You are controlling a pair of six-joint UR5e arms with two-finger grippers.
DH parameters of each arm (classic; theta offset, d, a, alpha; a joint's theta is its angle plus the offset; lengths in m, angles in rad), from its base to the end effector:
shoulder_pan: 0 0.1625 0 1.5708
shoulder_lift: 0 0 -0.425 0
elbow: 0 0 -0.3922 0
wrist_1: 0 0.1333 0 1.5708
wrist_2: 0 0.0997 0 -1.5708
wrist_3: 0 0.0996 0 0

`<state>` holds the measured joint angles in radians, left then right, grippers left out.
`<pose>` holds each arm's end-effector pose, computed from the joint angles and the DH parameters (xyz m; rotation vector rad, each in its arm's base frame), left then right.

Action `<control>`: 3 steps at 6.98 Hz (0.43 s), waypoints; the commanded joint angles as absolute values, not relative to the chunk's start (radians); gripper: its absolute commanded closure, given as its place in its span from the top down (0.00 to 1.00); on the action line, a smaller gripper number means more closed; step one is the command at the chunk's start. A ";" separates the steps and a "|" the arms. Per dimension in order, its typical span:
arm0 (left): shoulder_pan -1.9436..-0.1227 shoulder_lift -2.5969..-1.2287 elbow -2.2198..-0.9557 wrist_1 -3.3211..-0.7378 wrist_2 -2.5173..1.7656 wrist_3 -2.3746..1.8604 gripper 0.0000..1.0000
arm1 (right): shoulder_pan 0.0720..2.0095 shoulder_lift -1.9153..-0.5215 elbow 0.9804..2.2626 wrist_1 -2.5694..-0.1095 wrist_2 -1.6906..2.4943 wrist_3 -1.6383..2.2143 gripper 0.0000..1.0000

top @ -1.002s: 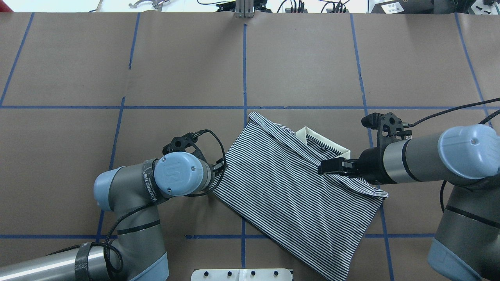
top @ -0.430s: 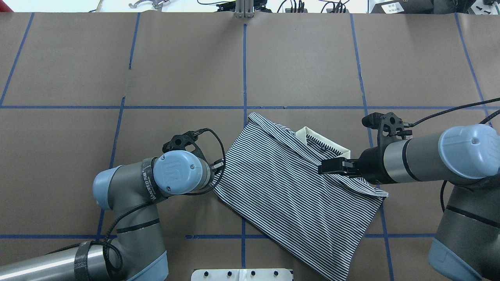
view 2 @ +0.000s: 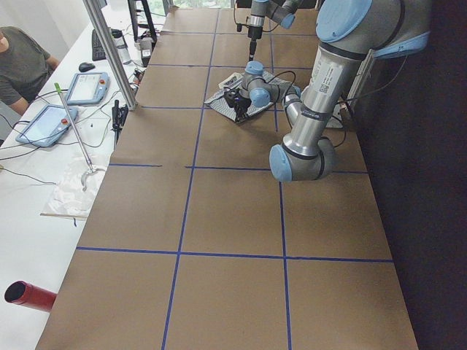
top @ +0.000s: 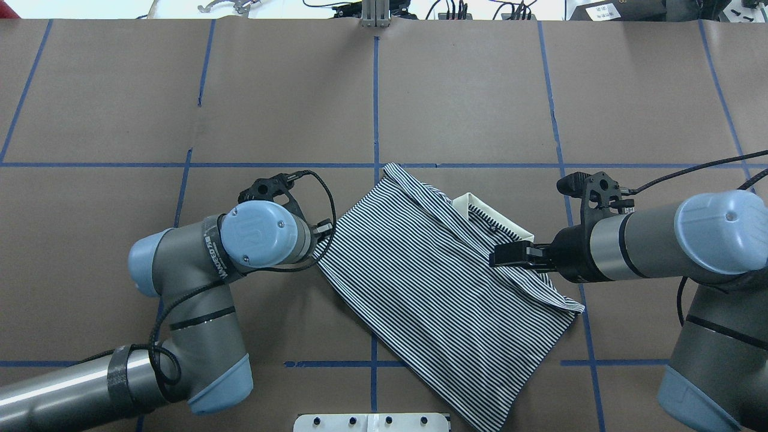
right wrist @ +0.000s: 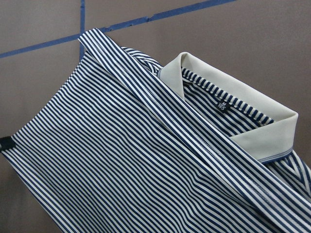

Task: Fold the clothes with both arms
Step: 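Rotate the shirt upright with the right gripper while the left gripper pushes its far corner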

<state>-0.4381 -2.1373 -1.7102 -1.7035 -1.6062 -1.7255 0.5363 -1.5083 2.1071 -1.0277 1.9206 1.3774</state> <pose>0.5492 -0.4006 0.2591 0.0866 0.8459 -0.5424 -0.3594 -0.3290 0.3138 0.1126 -1.1646 0.1032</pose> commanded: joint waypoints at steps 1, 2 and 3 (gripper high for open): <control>-0.547 -2.140 -1.643 -1.735 -1.606 -1.640 0.00 | 0.537 -1.506 2.114 -1.028 1.921 1.381 1.00; -0.604 -2.140 -1.582 -1.831 -1.606 -1.602 0.00 | 0.537 -1.508 2.118 -1.026 1.919 1.382 1.00; -0.635 -2.155 -1.501 -1.926 -1.606 -1.556 0.00 | 0.537 -1.506 2.118 -1.026 1.919 1.382 1.00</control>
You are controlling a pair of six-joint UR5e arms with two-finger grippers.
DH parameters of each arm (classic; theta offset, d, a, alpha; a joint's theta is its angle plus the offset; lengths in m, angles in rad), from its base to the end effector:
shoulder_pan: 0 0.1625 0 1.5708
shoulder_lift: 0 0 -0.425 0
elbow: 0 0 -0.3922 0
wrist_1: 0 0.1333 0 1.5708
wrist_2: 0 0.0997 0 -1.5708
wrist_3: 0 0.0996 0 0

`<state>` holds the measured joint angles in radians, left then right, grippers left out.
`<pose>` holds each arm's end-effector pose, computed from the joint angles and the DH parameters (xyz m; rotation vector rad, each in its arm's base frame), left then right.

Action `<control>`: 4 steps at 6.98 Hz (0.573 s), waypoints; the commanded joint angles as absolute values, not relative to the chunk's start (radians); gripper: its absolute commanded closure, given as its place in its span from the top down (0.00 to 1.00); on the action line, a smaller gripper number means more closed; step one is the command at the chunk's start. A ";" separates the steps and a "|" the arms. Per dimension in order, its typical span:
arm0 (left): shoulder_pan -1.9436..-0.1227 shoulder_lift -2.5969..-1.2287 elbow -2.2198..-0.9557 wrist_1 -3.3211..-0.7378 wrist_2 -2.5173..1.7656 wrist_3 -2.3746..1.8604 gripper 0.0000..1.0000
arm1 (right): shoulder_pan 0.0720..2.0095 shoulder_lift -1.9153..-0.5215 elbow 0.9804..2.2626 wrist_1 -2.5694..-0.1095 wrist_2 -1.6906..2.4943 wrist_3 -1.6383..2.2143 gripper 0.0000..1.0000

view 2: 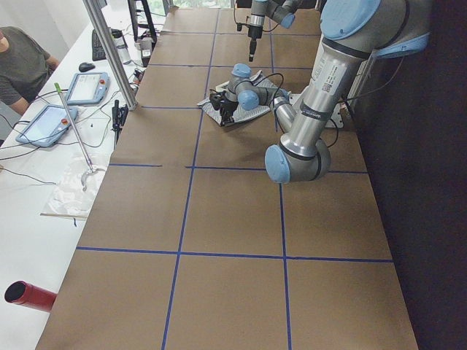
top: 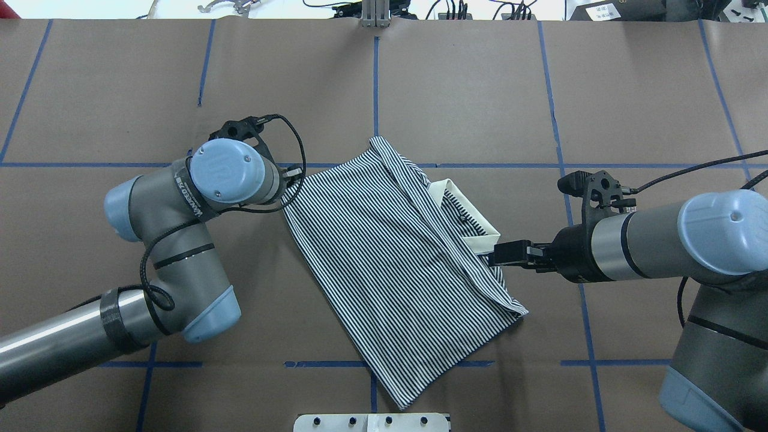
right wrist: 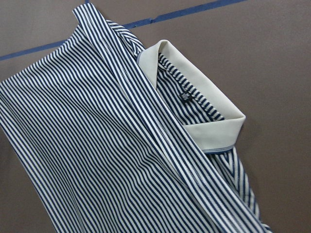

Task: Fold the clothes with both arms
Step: 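Rotate the shirt upright with the right gripper while the left gripper pushes its far corner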

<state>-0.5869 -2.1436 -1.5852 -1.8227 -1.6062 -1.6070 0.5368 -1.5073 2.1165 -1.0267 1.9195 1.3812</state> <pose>0.5089 -0.4943 0.2947 0.1990 0.8285 -0.5708 -0.3571 -0.3280 0.3090 0.1163 -1.1747 0.1049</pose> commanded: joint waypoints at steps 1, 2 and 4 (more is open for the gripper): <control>-0.656 -2.225 -1.394 -1.983 -1.606 -1.534 0.00 | 0.537 -1.506 2.118 -1.026 1.917 1.382 1.00; -0.664 -2.300 -1.300 -2.032 -1.605 -1.514 0.00 | 0.537 -1.506 2.117 -1.026 1.916 1.382 1.00; -0.670 -2.393 -1.144 -2.184 -1.542 -1.459 0.00 | 0.538 -1.508 2.117 -1.026 1.916 1.382 1.00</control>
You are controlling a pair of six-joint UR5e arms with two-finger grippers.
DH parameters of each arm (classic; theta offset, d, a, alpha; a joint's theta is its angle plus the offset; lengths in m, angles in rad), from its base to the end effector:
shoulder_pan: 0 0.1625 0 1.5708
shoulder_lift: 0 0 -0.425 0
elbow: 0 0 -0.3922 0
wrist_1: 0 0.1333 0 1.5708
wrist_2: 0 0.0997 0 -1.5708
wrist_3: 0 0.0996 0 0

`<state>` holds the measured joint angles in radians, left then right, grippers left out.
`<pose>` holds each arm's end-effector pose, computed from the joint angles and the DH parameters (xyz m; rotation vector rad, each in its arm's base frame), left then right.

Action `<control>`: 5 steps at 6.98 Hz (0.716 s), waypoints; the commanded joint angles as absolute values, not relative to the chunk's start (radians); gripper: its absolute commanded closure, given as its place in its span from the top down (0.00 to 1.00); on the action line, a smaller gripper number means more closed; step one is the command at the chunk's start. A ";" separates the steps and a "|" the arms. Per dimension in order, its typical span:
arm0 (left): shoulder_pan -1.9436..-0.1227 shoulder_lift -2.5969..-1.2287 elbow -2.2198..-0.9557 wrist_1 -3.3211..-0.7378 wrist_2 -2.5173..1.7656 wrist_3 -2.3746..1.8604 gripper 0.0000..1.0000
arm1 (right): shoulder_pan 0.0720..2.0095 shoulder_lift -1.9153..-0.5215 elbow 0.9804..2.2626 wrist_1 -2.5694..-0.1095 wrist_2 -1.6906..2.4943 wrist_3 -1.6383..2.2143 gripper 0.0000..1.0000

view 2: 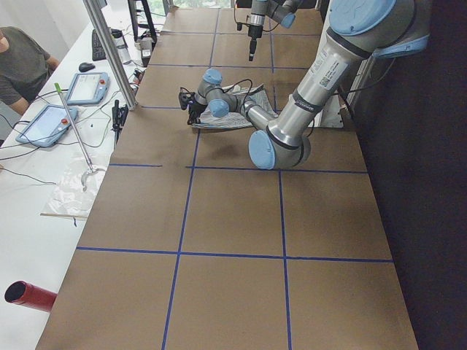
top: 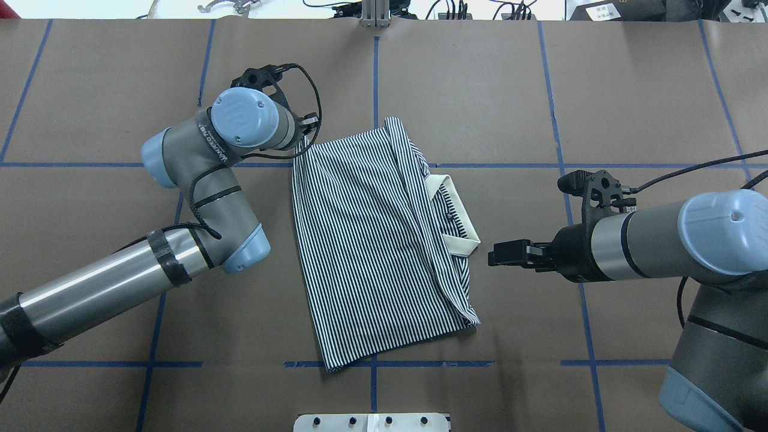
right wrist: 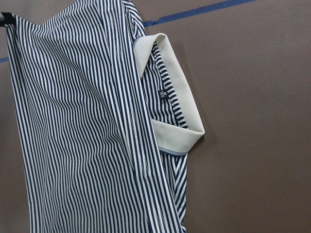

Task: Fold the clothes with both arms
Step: 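Rotate the shirt upright with the right gripper while the left gripper pushes its far corner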

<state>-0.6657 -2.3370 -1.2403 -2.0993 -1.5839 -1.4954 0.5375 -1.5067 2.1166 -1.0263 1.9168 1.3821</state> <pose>0.5389 -0.5911 0.2781 0.3424 0.9152 -0.5370 -0.3568 -0.3285 0.3087 0.1190 -1.1751 0.1077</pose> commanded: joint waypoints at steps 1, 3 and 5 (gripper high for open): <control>-0.675 -2.422 -1.074 -2.256 -1.517 -1.425 0.00 | 0.538 -1.508 2.118 -1.026 1.916 1.382 1.00; -0.689 -2.468 -0.970 -2.334 -1.476 -1.381 0.00 | 0.538 -1.506 2.118 -1.026 1.917 1.382 1.00; -0.689 -2.494 -0.889 -2.378 -1.454 -1.370 0.00 | 0.538 -1.506 2.115 -1.026 1.916 1.382 1.00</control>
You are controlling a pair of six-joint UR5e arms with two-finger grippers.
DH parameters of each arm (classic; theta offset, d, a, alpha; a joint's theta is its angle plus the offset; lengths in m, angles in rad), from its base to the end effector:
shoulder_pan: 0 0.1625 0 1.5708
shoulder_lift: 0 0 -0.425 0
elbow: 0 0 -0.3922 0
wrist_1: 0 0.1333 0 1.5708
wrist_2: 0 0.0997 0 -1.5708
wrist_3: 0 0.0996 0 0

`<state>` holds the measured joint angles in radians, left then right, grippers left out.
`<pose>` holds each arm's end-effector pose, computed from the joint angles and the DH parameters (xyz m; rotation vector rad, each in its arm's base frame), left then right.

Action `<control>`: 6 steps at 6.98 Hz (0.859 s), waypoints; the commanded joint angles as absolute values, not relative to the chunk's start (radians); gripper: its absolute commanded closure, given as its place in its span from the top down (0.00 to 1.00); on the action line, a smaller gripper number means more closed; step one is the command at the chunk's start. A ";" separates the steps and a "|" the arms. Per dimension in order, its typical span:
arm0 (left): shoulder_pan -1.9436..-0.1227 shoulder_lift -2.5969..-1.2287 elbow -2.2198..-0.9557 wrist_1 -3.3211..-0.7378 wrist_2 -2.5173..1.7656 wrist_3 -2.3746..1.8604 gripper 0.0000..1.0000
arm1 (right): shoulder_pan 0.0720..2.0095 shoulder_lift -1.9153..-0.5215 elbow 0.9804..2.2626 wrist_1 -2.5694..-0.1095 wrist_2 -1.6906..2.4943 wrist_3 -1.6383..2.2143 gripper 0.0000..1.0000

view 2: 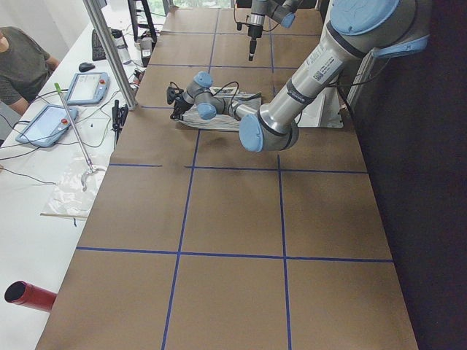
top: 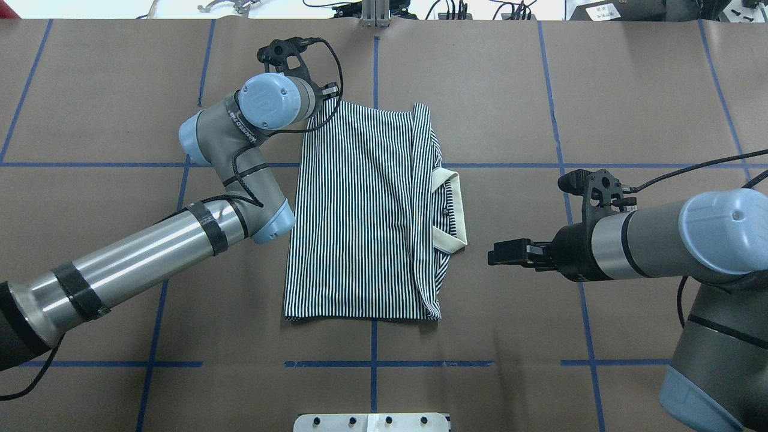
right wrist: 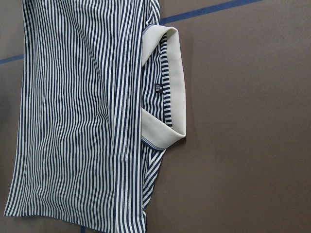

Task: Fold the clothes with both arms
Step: 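Rotate the shirt upright with the right gripper while the left gripper pushes its far corner, then release the shirt and move the right gripper over the collar edge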

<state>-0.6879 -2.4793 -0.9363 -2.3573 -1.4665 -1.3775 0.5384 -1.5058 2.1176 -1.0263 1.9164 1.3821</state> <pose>0.5638 -0.6493 0.2791 0.5435 0.9289 -0.5019 -0.3564 -0.3288 0.3078 0.1207 -1.1767 0.1082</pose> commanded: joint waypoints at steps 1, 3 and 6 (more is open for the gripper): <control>-0.689 -2.494 -0.885 -2.379 -1.441 -1.370 0.05 | 0.538 -1.506 2.111 -1.026 1.908 1.382 1.00; -0.698 -2.493 -0.887 -2.379 -1.451 -1.326 1.00 | 0.537 -1.493 2.105 -1.037 1.879 1.376 1.00; -0.787 -2.461 -1.010 -2.308 -1.705 -1.272 1.00 | 0.535 -1.308 2.021 -1.240 1.829 1.350 1.00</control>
<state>-0.7646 -2.4835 -0.9454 -2.3545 -1.6179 -1.2974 0.5346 -1.4051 2.0500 -1.1115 1.8460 1.3694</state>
